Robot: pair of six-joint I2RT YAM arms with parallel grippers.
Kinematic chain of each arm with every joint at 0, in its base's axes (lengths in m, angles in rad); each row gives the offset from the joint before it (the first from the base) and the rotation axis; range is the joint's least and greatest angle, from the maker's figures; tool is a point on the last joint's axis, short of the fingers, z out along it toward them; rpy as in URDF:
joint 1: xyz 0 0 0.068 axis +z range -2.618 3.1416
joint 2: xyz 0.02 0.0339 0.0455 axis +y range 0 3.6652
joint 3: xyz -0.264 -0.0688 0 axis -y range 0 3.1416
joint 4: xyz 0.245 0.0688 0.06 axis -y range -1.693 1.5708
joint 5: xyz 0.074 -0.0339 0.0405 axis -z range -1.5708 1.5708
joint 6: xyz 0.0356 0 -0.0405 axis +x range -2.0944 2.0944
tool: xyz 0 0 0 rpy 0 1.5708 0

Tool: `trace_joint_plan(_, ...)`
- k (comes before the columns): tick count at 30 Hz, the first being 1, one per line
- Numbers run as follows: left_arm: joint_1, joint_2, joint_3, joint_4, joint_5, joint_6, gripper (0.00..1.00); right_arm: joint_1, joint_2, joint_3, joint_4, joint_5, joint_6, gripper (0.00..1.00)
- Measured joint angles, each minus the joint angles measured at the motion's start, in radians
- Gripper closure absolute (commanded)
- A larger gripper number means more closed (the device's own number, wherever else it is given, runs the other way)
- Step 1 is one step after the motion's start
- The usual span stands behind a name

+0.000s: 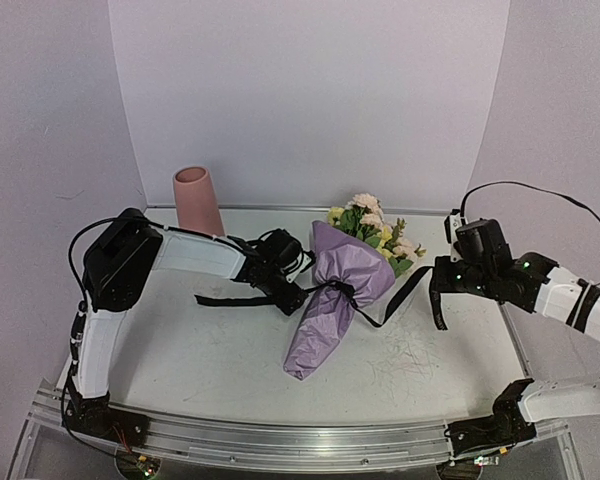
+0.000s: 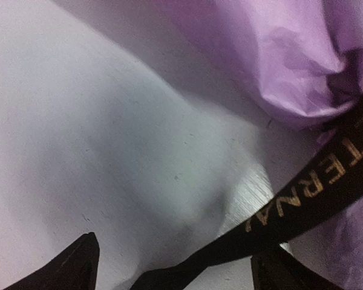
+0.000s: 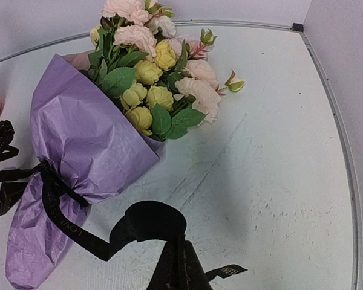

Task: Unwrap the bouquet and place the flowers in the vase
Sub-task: Untie the ribbon from the wrapping paper.

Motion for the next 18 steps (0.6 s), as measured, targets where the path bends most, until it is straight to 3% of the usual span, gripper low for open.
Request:
trace_joint_plan(2, 0.001, 0.017, 0.025, 0.0, -0.011, 0.001, 0.25, 0.0, 0.013, 0.0, 0.003, -0.002, 0.0, 1.0)
trace_joint_plan(4, 0.001, 0.032, 0.044, 0.003, -0.028, 0.0, 0.4, 0.0, 0.028, 0.0, 0.006, -0.004, 0.0, 1.0)
trace_joint_plan(7, 0.001, 0.046, 0.057, 0.008, -0.065, -0.013, 0.84, 0.0, 0.05, 0.0, 0.006, -0.008, 0.0, 1.0)
trace_joint_plan(9, 0.001, 0.052, 0.062, 0.008, -0.09, -0.026, 0.99, 0.0, 0.059, 0.0, 0.006, -0.007, 0.001, 1.0)
trace_joint_plan(18, 0.001, 0.033, 0.016, 0.011, -0.204, -0.152, 1.0, 0.0, 0.06, 0.002, 0.005, 0.043, 0.023, 1.0)
